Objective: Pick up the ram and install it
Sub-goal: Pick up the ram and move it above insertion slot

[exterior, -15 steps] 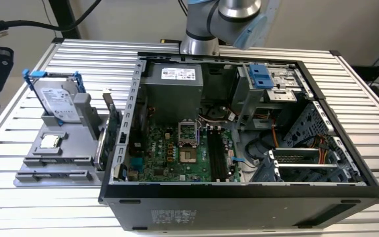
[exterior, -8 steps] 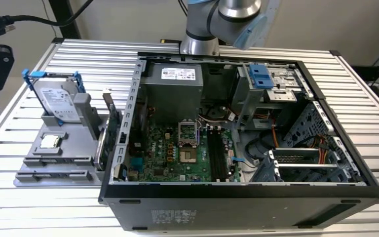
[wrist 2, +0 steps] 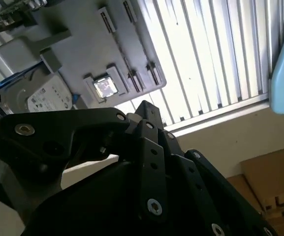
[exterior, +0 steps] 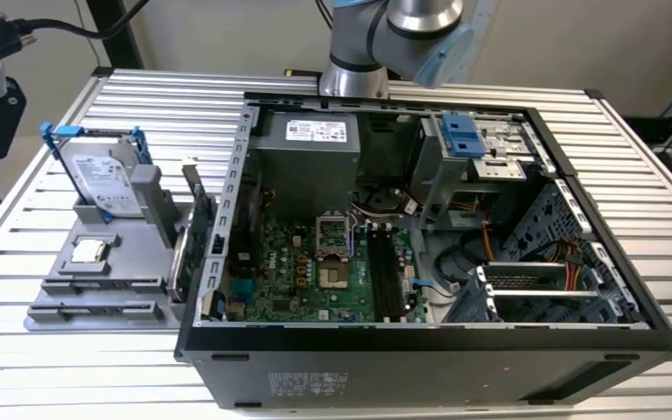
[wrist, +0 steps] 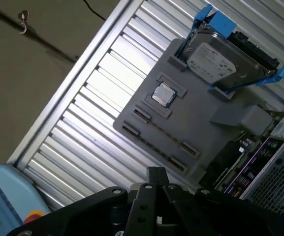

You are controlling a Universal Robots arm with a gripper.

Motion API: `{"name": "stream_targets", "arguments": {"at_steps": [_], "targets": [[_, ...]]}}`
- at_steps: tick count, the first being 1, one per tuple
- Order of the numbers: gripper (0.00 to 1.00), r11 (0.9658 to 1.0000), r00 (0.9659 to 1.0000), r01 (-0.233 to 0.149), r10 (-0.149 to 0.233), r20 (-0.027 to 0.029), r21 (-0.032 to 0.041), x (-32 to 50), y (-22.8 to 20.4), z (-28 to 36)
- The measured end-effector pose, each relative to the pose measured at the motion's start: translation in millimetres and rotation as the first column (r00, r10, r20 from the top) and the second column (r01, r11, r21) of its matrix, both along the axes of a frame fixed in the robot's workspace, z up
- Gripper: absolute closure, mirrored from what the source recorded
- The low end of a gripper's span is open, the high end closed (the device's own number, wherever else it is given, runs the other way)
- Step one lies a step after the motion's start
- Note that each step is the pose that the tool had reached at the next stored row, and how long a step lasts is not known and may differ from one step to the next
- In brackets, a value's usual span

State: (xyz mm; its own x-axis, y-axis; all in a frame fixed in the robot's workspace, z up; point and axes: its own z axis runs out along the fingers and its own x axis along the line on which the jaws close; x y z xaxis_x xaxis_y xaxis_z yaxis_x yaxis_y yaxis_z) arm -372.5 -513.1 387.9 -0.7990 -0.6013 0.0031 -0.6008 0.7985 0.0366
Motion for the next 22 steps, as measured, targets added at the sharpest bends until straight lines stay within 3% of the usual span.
{"name": "stream_targets", "arguments": {"at_steps": [5, 11, 16, 22], "targets": [[1.0, 0.9971, 0.9971, -0.076, 0.076, 0.0027, 0.0, 0.0, 0.1, -0.7], [1.0, 0.9861, 0.986, -0.166, 0.166, 0.0107, -0.0025, 0.0, 0.5, -2.2], [1.0, 0.969, 0.9689, -0.247, 0.247, 0.0145, -0.0049, 0.0, 0.6, -2.9], [1.0, 0.9388, 0.9387, -0.344, 0.344, 0.0135, -0.0093, 0.0, 0.7, -2.9]]}}
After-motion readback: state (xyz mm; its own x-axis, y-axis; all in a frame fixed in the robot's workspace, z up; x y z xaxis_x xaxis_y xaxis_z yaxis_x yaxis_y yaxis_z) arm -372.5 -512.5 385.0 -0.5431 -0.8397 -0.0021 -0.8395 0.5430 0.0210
